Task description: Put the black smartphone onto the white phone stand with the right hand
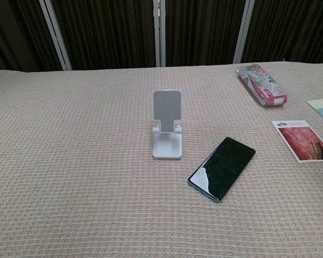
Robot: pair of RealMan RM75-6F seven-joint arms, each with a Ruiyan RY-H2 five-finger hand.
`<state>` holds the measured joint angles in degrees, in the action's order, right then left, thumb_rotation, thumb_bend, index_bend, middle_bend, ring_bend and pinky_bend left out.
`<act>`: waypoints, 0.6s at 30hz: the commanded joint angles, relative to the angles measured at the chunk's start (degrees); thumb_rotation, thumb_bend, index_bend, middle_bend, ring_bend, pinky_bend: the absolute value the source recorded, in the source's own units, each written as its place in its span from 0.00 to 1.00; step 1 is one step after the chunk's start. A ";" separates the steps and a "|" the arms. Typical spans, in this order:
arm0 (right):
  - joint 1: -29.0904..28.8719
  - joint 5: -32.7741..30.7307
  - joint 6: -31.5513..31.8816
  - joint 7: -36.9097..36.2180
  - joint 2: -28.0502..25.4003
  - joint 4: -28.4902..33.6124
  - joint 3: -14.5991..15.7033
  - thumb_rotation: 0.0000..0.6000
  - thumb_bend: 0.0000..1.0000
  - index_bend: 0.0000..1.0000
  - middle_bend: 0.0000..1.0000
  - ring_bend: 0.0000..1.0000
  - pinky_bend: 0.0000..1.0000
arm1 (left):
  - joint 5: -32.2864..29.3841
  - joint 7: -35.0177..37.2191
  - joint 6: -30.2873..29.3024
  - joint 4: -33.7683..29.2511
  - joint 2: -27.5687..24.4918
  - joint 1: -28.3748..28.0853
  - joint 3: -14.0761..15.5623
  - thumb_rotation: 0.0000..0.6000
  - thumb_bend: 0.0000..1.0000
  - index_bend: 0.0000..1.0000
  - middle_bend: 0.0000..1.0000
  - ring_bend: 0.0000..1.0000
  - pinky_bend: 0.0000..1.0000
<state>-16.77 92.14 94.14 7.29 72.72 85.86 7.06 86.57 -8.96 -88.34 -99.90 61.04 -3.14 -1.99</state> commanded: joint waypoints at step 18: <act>-12.20 9.13 -19.15 -1.04 -1.31 -0.78 -1.73 1.00 0.00 0.06 0.04 0.00 0.00 | -2.96 -0.03 1.54 1.11 0.04 -0.17 -0.67 1.00 0.00 0.00 0.00 0.00 0.00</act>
<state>-23.91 98.53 81.05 6.11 72.11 84.70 5.79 84.04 -8.67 -87.14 -98.99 60.92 -3.14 -2.47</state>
